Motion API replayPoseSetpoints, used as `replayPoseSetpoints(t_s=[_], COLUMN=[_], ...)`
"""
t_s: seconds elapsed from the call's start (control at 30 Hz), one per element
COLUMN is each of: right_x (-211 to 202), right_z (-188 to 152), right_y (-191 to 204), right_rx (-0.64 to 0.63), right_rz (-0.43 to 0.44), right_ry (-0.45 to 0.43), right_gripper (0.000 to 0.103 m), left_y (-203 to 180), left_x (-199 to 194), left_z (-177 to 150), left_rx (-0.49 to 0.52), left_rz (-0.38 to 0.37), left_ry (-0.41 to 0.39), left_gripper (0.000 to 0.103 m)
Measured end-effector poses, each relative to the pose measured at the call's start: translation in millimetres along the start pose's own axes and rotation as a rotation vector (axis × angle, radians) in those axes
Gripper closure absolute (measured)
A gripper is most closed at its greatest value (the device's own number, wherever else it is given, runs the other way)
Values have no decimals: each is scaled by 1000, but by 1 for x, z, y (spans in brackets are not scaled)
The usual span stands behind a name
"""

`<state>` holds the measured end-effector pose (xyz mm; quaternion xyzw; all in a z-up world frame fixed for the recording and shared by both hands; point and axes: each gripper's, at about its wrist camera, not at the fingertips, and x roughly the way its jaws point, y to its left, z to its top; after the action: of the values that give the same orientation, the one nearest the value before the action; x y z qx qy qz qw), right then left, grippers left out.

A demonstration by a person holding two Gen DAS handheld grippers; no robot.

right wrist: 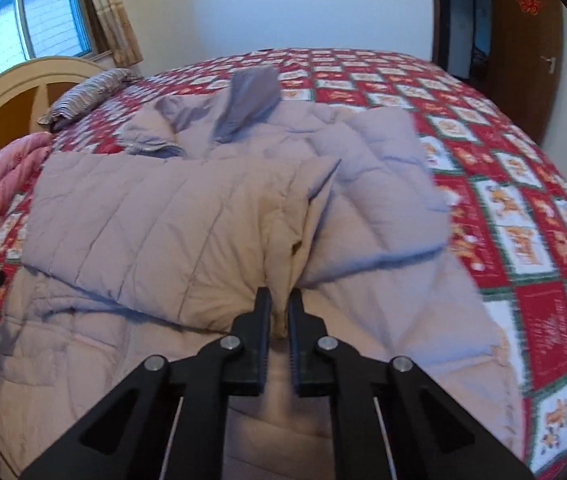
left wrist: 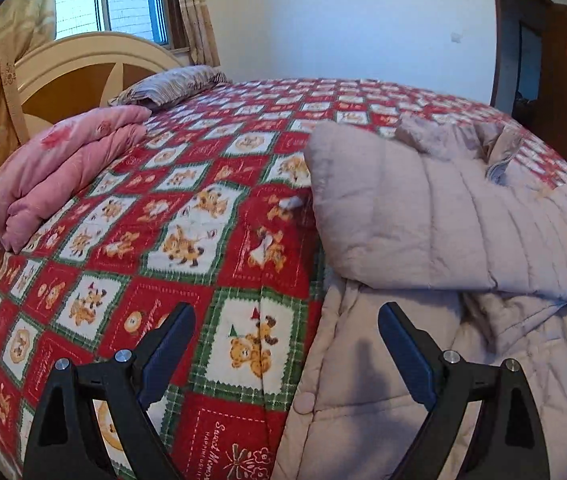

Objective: Fold large clothes

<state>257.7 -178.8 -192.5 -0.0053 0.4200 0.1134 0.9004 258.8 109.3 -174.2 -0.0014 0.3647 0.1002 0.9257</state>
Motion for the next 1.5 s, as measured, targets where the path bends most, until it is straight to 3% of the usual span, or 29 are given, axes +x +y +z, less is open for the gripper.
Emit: replayPoseSetpoints(t_s=[0.17,0.23,0.27,0.37,0.5,0.67,0.8,1.0,1.33,1.43,1.5], right_x=[0,-8,-15,-41,-45,11,63,83,87,88,77], right_z=[-3,0,2,13,43,70,65,41,37,39,43], right_y=[-10,-12,-14,-12,6,29,27,29,33,36,35], right_rx=[13,34,47,83,92,82,71,9,-15,-30,-34], right_rz=[-9,-29,-52,-94,-8,49,7,-25,-60,-76,-62], right_ry=[25,10,-6,-104,-165,-113,-11,-29,-31,-22,-19], right_gripper=[90,70,53,52,53,57,60,62,62,62,61], left_y=[-5,-11,-15,-29,-40,-49,-46,-49,-51,-45,-43], left_x=[-7,-7,-7,8,48,123,160,164,169,140,110], left_z=[32,51,61,90,117,115,90,75,77,84,90], left_rx=[-7,-3,-1,3,-34,-36,-75,-89,-80,-106,-127], left_rz=[-40,-46,-50,-70,-46,47,11,-5,-2,23,-24], left_ry=[-36,-67,-88,-110,-78,69,154,126,143,108,50], left_gripper=[10,10,10,10,10,10,10,6,4,4,4])
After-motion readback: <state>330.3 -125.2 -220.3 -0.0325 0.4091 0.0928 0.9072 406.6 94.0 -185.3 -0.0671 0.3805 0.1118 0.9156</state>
